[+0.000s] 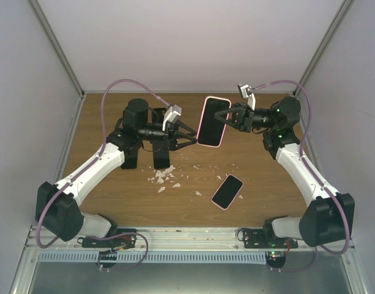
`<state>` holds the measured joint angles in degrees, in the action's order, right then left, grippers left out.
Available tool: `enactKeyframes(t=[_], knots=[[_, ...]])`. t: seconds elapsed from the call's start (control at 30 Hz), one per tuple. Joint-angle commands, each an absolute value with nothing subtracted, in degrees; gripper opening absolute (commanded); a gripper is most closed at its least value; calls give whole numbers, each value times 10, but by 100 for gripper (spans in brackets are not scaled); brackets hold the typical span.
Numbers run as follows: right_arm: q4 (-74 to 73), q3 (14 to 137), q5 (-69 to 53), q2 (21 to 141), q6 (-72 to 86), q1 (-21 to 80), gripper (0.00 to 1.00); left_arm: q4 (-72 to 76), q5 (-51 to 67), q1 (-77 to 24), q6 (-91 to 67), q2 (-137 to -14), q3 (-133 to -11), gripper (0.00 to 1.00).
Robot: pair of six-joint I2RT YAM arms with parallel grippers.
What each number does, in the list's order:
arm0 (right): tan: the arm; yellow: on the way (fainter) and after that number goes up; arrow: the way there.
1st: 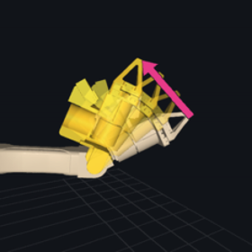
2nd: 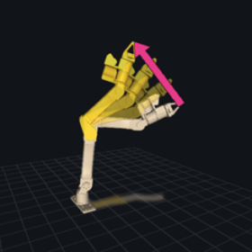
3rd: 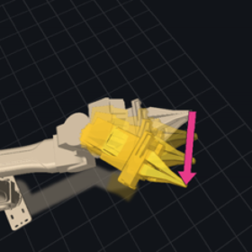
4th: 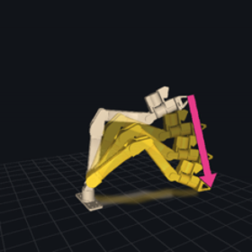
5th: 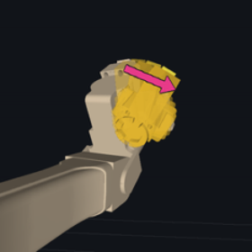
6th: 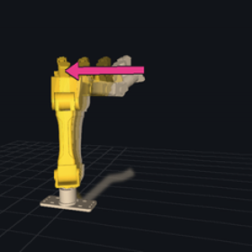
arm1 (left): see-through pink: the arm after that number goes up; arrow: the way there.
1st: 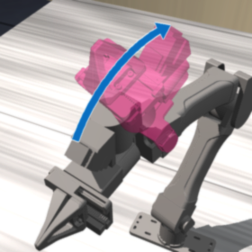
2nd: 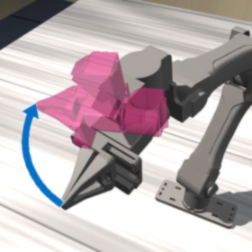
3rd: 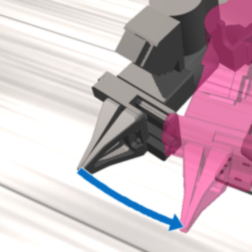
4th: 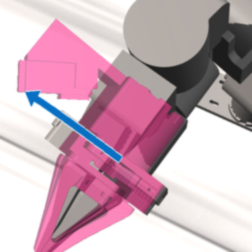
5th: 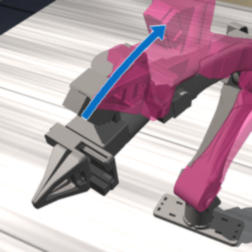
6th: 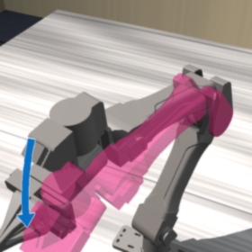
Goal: Take the phone out of the phone case
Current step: Remove the phone case from the phone.
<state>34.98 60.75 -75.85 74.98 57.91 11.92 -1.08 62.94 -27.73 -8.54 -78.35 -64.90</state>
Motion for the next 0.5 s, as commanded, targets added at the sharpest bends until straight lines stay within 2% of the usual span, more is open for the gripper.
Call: enactKeyframes(t=[0.0,0.23,0.47], knots=[[377,626,-749,744,592,118,1,14,601,-283,-88,-792,-654,43],[424,615,-752,743,631,117,1,5,573,-282,-79,-798,-651,39],[529,594,-758,744,710,118,0,-19,511,-277,-75,-810,-650,30]])
